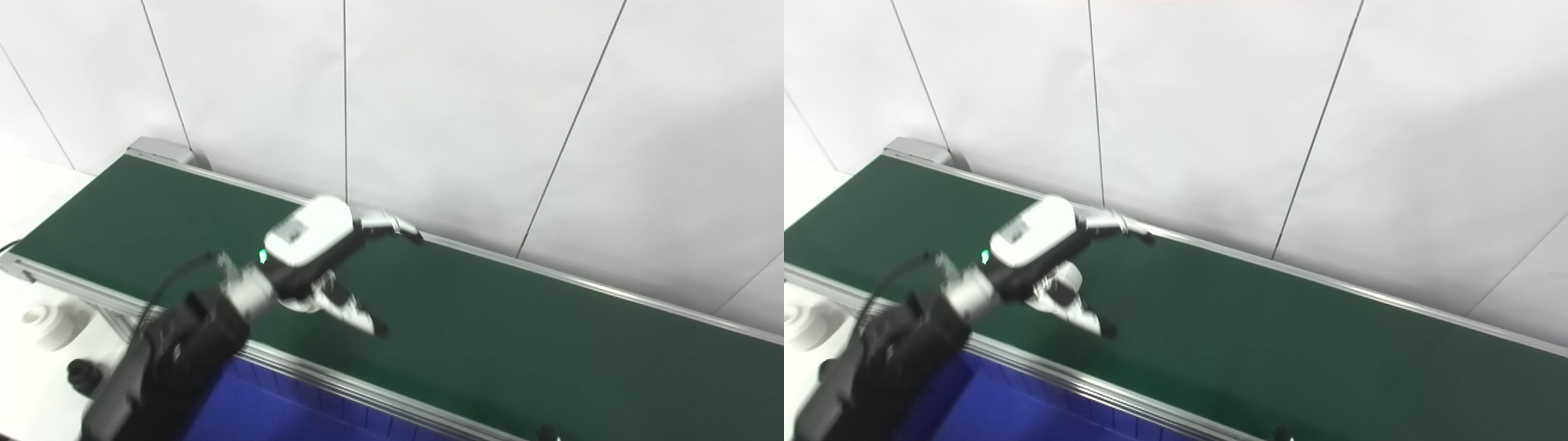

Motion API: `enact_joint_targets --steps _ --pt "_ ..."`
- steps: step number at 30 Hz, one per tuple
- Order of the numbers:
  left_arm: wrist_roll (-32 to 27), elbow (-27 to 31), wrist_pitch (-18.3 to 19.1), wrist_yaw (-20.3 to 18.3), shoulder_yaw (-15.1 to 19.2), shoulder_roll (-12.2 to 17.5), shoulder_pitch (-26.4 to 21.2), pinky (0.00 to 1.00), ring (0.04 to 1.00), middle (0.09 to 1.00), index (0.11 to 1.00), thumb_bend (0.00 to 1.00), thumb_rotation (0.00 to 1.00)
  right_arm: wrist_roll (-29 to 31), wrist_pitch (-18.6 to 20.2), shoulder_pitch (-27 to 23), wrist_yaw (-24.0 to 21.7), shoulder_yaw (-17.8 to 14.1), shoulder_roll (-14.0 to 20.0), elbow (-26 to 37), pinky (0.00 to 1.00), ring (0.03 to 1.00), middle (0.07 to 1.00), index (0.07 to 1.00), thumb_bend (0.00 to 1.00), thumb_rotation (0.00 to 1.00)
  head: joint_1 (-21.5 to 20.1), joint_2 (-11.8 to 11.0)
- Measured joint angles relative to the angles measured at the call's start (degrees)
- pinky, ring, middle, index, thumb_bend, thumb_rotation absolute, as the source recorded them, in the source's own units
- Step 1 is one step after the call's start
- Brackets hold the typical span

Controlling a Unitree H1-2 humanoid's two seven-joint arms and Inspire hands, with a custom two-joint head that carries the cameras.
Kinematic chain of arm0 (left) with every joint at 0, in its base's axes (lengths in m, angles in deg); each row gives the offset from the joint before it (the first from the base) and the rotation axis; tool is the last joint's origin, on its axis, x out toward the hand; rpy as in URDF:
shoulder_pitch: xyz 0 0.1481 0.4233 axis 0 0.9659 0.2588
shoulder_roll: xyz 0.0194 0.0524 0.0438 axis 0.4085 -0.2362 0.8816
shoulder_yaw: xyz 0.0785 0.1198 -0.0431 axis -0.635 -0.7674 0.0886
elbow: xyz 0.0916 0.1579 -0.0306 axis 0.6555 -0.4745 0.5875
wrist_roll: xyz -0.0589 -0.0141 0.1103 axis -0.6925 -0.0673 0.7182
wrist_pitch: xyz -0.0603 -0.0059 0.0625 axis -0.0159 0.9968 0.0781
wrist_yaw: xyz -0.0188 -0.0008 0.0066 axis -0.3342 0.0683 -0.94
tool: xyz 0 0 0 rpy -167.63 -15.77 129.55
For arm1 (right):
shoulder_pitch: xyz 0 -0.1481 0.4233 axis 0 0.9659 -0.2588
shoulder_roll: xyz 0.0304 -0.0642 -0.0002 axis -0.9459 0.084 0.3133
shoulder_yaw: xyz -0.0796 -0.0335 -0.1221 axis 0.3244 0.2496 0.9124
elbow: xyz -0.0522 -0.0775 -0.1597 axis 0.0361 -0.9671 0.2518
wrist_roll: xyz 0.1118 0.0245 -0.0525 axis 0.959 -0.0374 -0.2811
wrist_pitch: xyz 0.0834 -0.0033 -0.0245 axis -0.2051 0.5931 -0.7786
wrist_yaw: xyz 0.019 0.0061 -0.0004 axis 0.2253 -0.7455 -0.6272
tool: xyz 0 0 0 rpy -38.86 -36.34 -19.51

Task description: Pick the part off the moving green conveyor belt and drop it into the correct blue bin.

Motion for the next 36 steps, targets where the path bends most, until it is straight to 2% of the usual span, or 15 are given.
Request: enact_joint_targets --steps 6,13,21,27,30,33,35,36 --pt "2.40 -12.90 -1.70 -0.71 -3.35 1.06 -4.49 0.77 0.816 0.826 0.784 1.00 0.20 -0.52 0.02 0.05 0.04 -0.03 -0.47 -0.02 1.00 1.000 1.000 1.000 0.65 0.83 -0.79 0.35" --pt "4.35 -24.76 -3.71 0.40 -6.04 2.18 -7.83 0.79 0.838 0.843 0.800 1.00 0.20 -0.93 0.18 0.12 0.13 -0.02 -0.99 0.00 1.00 1.000 1.000 1.000 0.62 0.84 -1.76 1.05" --pt "4.64 -29.06 -3.25 1.12 -7.77 1.09 -7.20 0.75 0.824 0.837 0.794 1.00 0.20 -1.30 0.40 0.38 0.13 0.06 -1.17 0.31 1.00 1.000 1.000 1.000 0.61 0.84 -2.46 2.11" --pt "4.62 -31.59 -2.82 1.46 -8.72 0.63 -6.46 0.77 0.830 0.836 0.801 1.00 0.20 -1.31 1.16 0.81 0.10 0.31 -1.23 1.28 1.00 1.000 1.000 1.000 0.62 0.84 -2.72 2.55" --pt "4.58 -31.96 -0.98 -0.30 -9.15 0.86 -6.50 0.78 0.848 0.849 0.809 1.00 0.25 -1.42 1.34 0.96 0.11 0.36 -1.24 1.53 1.00 1.000 1.000 1.000 0.62 0.84 -2.90 2.99" --pt "4.75 -31.99 0.54 -2.29 -10.27 1.17 -6.51 0.78 0.844 0.841 0.796 1.00 0.23 -1.59 1.57 1.11 0.10 0.48 -1.25 1.82 1.00 1.000 1.000 1.000 0.62 0.83 -2.90 3.08" --pt "6.31 -32.22 0.08 -1.08 -11.15 1.27 -6.53 0.76 0.819 0.822 0.782 1.00 0.19 -1.51 1.63 1.18 0.10 0.64 -1.25 1.86 1.00 1.000 1.000 1.000 0.63 0.83 -3.16 3.25" --pt "7.74 -32.78 -0.86 1.23 -11.76 1.31 -6.52 0.75 0.813 0.818 0.778 1.00 0.17 -1.42 1.67 1.21 0.10 0.69 -1.26 1.88 1.00 1.000 1.000 1.000 0.63 0.83 -3.16 3.25"
